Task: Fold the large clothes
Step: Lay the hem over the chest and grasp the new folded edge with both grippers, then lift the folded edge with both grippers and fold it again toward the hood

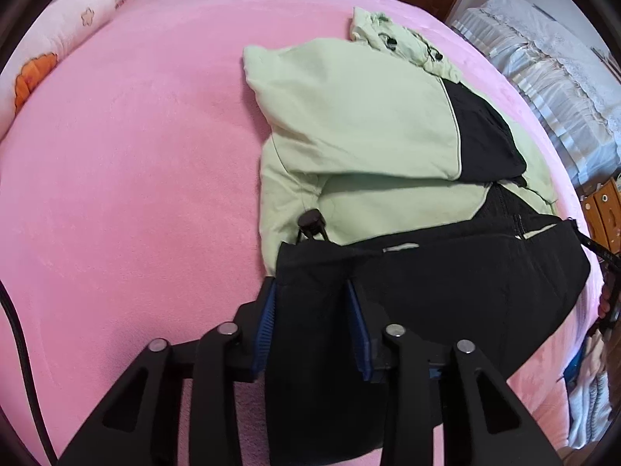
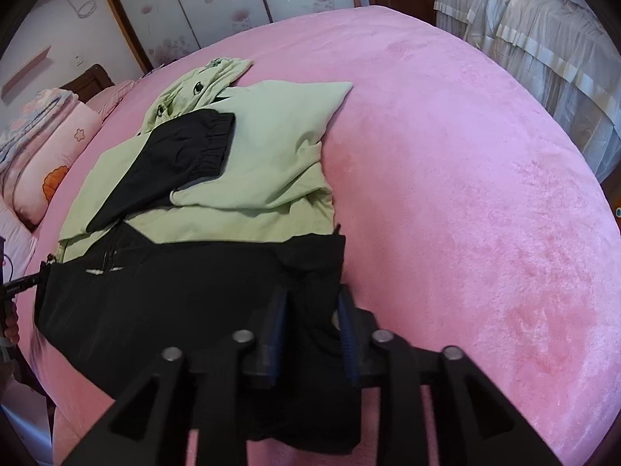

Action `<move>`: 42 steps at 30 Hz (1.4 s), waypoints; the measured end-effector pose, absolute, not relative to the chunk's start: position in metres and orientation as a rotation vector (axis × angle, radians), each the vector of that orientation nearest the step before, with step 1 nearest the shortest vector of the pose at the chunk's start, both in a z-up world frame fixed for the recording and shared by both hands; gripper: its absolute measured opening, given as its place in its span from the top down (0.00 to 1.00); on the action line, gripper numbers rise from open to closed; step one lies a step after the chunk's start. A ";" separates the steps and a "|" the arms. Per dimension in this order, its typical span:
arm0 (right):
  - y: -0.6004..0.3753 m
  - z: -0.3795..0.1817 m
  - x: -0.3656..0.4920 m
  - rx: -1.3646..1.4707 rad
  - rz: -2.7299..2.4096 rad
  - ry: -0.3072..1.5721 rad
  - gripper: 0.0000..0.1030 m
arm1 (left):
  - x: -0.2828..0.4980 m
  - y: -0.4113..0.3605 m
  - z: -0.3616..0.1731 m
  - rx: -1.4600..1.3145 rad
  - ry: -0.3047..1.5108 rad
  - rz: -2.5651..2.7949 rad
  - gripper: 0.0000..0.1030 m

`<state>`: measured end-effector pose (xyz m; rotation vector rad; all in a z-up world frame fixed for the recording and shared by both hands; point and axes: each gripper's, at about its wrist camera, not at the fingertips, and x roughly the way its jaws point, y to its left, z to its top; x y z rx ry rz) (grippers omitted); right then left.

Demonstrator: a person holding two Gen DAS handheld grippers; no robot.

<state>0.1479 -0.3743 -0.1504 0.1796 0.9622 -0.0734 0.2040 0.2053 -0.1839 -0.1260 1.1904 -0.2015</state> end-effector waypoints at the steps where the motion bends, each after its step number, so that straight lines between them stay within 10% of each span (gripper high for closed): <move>1: -0.374 -0.151 0.151 0.179 -0.075 0.961 0.59 | 0.204 0.205 -0.185 -0.135 1.202 -0.214 0.51; 6: -0.375 -0.159 0.168 0.195 -0.062 0.999 0.58 | 0.206 0.192 -0.191 -0.104 1.210 -0.195 0.47; 9: -0.371 -0.165 0.170 0.202 -0.058 1.015 0.61 | 0.203 0.190 -0.193 -0.065 1.194 -0.111 0.80; 11: -0.362 -0.161 0.163 0.139 -0.064 0.990 0.80 | 0.195 0.193 -0.189 -0.073 1.172 -0.083 0.86; 16: -0.342 -0.132 0.133 0.045 -0.064 0.882 0.84 | 0.166 0.182 -0.163 -0.035 1.073 -0.008 0.93; 29: -0.322 -0.041 0.110 0.019 -0.061 0.599 0.85 | 0.155 0.171 -0.084 0.002 0.859 0.114 0.93; 42: -0.352 -0.039 0.303 0.110 -0.210 0.623 0.85 | 0.367 0.145 -0.071 0.088 0.800 0.254 0.93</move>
